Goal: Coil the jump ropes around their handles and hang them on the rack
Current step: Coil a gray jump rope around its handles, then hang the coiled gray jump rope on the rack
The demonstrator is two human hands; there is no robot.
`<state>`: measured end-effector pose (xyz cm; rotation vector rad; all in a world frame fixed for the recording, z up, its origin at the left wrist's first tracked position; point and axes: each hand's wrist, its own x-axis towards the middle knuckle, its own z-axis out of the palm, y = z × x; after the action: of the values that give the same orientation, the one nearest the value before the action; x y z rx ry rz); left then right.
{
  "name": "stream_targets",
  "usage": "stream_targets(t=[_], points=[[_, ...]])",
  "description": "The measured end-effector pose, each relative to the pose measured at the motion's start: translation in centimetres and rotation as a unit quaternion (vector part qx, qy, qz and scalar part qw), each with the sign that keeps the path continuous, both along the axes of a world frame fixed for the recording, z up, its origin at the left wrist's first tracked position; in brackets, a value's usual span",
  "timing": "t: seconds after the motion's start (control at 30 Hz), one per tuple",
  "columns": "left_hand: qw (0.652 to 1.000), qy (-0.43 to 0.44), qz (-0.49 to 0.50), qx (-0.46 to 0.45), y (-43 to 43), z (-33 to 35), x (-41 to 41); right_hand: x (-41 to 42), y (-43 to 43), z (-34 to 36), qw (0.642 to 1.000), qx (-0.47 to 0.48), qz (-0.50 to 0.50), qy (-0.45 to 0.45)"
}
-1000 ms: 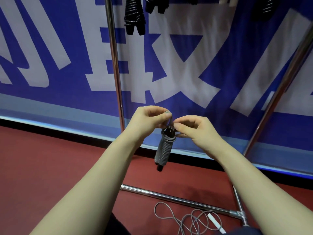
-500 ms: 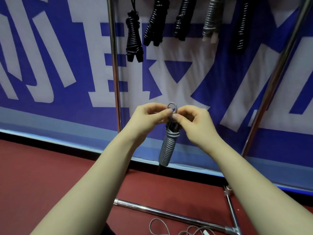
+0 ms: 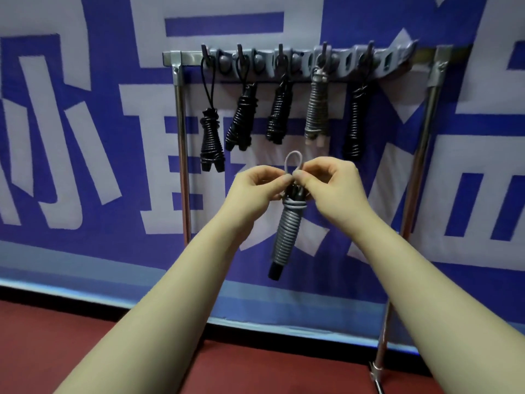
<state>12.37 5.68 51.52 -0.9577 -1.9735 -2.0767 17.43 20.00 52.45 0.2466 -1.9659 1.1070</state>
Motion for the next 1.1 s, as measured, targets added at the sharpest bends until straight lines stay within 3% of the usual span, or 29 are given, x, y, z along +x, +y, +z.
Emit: stream_targets(t=[0.27, 0.67, 0.83, 1.0, 1.1], points=[[0.998, 0.047, -0.040, 0.008, 5.5, 7.3, -0.4, -0.1, 4.8, 6.6, 0.994, 0.016, -0.080, 0.067], [0.996, 0.054, -0.066, 0.038, 19.5, 18.0, -2.4, -0.8, 15.6, 16.4, 0.981, -0.044, -0.148, 0.121], [0.998, 0.055, -0.007, 0.035, 23.7, 20.5, -4.7, -2.6, 18.4, 18.5, 0.974, -0.050, -0.187, 0.117], [0.998, 0.023, 0.054, 0.005, 25.9, 19.6, -6.8, -4.9, 20.0, 18.0, 0.976, -0.055, -0.208, 0.044], [0.988, 0.091, 0.119, -0.049, 25.9, 18.5, -6.9, -5.3, 20.3, 16.8, 0.978, -0.062, -0.199, 0.026]])
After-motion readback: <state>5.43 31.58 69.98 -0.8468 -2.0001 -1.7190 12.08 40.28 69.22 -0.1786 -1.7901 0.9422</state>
